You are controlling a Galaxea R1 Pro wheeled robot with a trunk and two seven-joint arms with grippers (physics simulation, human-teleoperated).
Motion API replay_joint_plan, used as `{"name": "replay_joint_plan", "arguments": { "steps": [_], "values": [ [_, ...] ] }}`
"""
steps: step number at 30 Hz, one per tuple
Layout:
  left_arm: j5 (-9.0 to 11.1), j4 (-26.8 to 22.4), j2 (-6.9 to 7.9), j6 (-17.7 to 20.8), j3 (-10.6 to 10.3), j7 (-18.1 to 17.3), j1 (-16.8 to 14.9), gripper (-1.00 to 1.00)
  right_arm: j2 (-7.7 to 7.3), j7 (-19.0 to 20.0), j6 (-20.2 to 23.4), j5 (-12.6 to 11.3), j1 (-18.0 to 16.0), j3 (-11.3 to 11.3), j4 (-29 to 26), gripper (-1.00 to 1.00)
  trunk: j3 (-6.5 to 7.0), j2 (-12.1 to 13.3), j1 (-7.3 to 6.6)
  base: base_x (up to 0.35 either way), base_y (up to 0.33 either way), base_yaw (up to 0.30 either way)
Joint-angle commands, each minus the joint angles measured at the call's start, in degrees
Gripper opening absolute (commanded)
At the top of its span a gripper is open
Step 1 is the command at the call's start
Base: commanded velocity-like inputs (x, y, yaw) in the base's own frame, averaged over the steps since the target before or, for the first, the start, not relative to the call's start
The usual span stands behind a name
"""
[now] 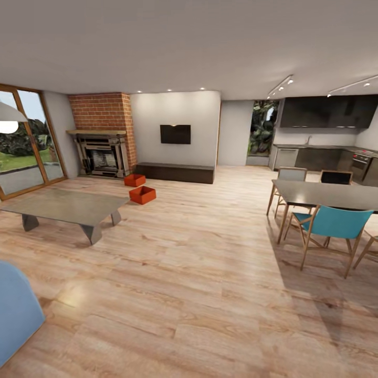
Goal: Move the two storage containers from the living room to the garage. In the garage, place one container on the floor and stack the other container on top of it (either order is fine).
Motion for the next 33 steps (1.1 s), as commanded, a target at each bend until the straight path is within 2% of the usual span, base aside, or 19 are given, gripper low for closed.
{"name": "replay_joint_plan", "arguments": {
  "steps": [1, 33],
  "values": [
    [0.16, 0.08, -0.02, -0.19, -0.5, 0.39, -0.01, 1.0, -0.02, -0.6, 0.04, 0.32, 0.05, 0.4, -0.09, 1.0, 0.02, 0.0, 0.05, 0.327, 0.0, 0.0],
    [0.16, 0.08, -0.02, -0.19, -0.5, 0.46, -0.01, 1.0, -0.02, -0.6, 0.06, 0.3, 0.05, 0.4, -0.09, 1.0, 0.02, 0.0, 0.05, 0.327, 0.0, 0.0]
  ]
}}
